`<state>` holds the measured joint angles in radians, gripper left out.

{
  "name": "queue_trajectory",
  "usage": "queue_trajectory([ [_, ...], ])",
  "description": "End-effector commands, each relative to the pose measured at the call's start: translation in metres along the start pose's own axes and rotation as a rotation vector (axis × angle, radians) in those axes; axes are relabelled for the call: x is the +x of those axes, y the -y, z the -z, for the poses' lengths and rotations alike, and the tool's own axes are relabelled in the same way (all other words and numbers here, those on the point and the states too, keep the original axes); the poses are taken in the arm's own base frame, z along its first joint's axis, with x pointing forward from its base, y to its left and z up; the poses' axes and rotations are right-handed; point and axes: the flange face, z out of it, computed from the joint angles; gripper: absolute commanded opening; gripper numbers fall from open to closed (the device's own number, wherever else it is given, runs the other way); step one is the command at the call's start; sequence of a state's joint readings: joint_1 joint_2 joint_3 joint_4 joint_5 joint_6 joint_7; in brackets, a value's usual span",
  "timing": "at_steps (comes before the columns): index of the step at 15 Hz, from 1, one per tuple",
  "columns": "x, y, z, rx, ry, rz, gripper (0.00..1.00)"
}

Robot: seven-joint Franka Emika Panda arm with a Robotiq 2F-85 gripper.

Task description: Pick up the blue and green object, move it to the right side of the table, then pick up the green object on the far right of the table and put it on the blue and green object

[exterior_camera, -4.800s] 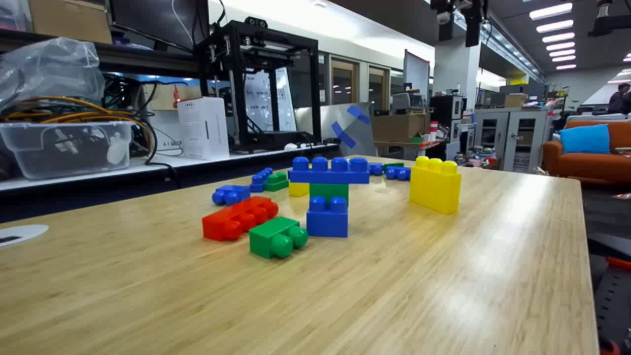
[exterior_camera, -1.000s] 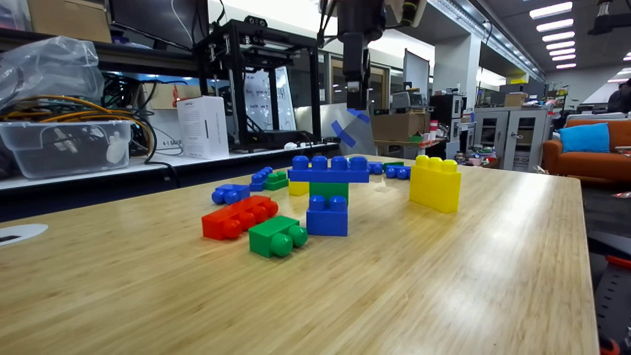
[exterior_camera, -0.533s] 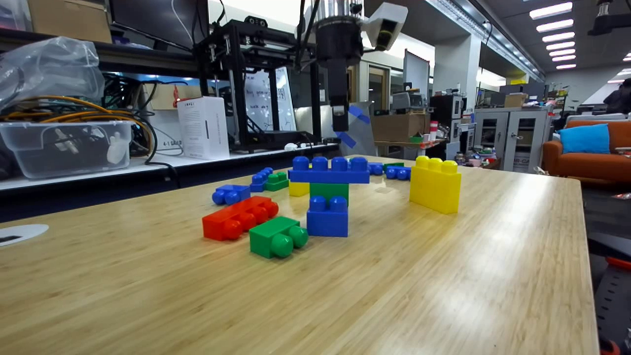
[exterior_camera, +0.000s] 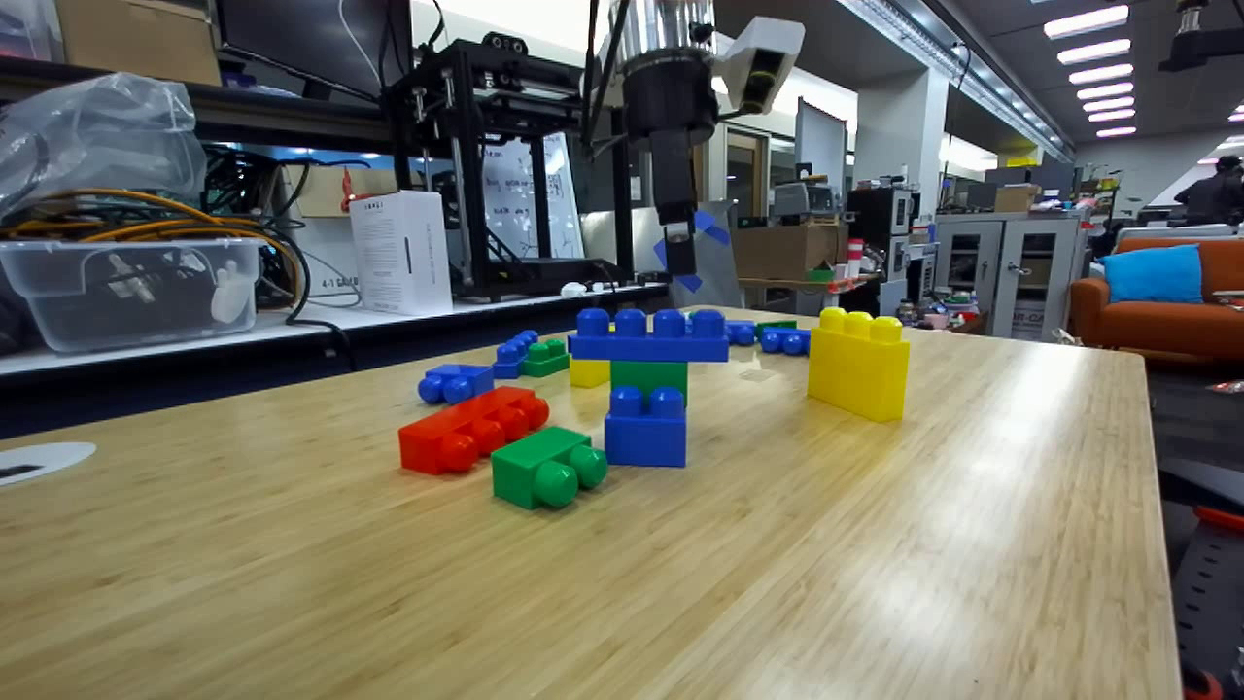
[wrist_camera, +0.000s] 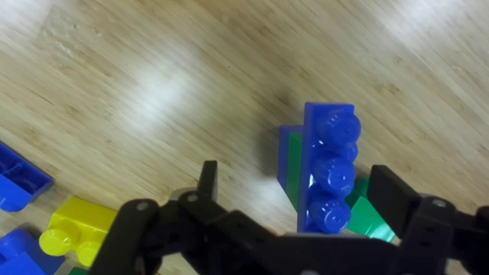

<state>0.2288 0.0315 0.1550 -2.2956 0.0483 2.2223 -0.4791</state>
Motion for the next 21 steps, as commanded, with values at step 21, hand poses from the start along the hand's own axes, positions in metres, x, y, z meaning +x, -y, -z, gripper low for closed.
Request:
queue_trajectory([
  [21, 0.012, 0.029, -0.033, 0.066, 0.046, 0.135, 1.00],
])
